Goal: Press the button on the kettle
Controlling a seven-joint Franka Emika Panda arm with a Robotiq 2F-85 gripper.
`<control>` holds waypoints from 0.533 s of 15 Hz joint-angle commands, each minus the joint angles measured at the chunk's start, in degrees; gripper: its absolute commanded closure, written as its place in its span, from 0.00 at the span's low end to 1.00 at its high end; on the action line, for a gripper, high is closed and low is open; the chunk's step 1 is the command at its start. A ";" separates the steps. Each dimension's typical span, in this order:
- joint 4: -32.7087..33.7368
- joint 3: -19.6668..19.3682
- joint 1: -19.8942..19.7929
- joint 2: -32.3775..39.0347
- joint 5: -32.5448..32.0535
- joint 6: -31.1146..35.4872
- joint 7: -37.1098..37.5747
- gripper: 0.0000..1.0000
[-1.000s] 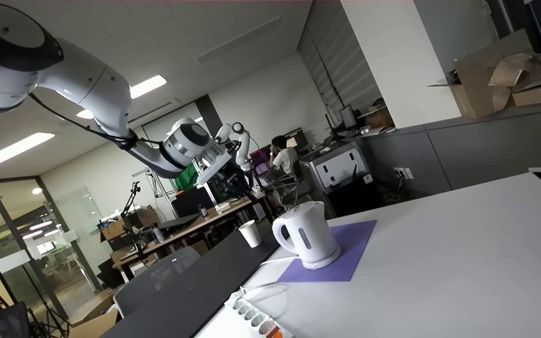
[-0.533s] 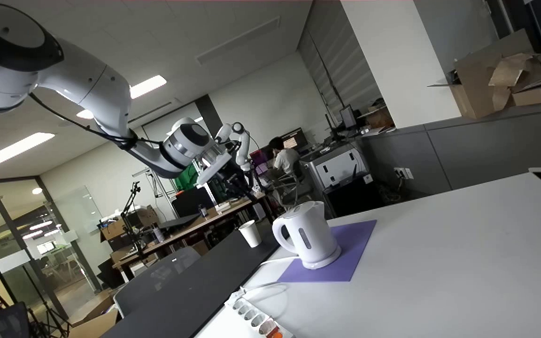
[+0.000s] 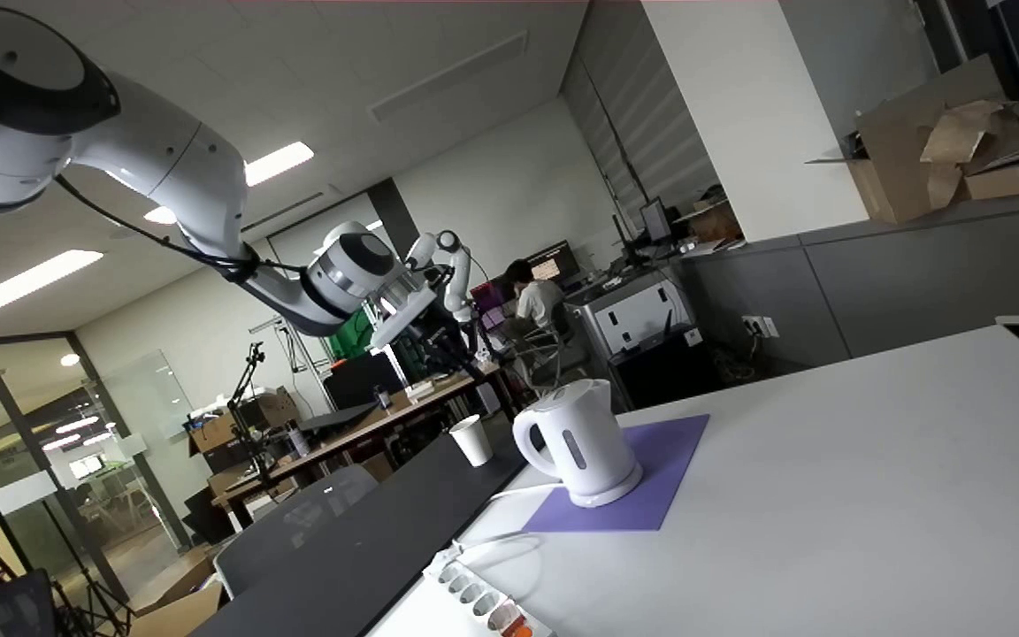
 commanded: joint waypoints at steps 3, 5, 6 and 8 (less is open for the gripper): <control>0.06 -0.50 0.39 0.27 -0.12 0.19 0.18 1.00; 0.05 -0.84 0.54 0.58 -0.66 0.59 0.67 1.00; 0.01 -0.81 0.41 0.71 -0.51 0.90 0.54 1.00; -0.15 -1.08 0.54 1.03 -0.80 2.04 0.95 1.00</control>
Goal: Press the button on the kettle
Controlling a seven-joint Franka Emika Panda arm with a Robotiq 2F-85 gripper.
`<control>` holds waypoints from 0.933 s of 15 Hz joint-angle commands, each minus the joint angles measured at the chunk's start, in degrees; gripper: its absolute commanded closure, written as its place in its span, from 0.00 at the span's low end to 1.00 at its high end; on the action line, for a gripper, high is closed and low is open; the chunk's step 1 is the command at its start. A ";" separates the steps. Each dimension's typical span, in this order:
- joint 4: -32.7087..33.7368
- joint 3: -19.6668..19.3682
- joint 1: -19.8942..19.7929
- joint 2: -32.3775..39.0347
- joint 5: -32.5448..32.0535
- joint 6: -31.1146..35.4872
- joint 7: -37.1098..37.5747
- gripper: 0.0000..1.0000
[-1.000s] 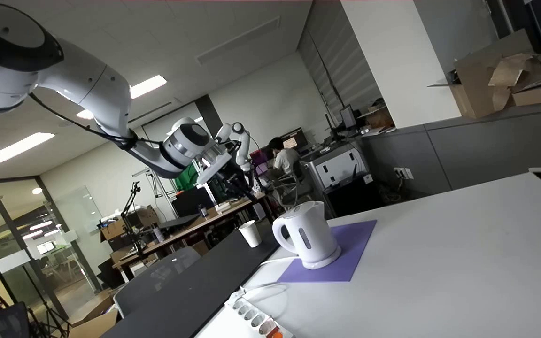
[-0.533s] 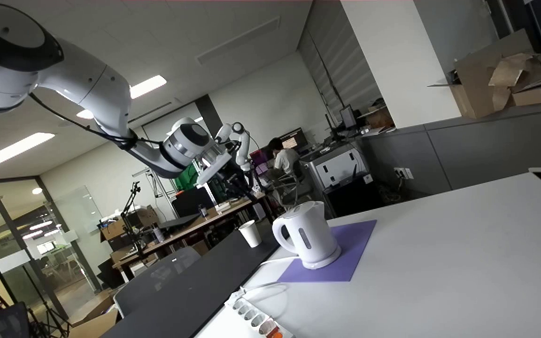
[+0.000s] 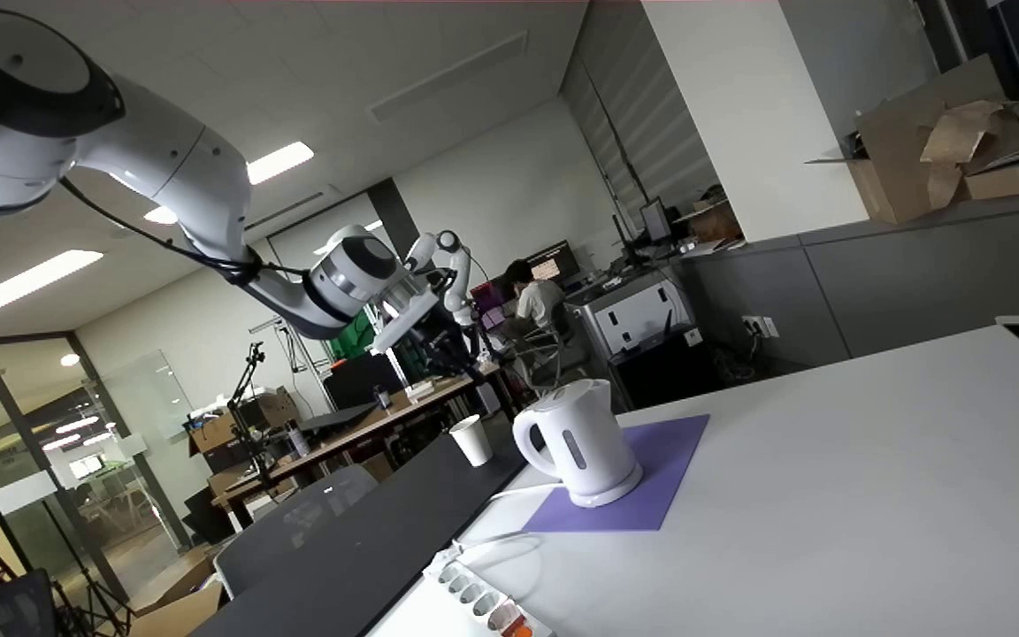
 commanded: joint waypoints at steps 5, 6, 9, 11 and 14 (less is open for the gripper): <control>-0.28 -1.89 1.07 1.49 -1.37 4.21 1.43 1.00; -0.32 -2.03 1.16 1.68 -1.38 4.60 1.42 1.00; -0.25 -2.59 1.59 2.30 -1.68 5.29 1.61 1.00; -0.24 -3.04 1.96 2.65 -1.93 5.82 1.75 1.00; -0.21 -3.47 2.44 3.12 -2.12 5.98 1.68 1.00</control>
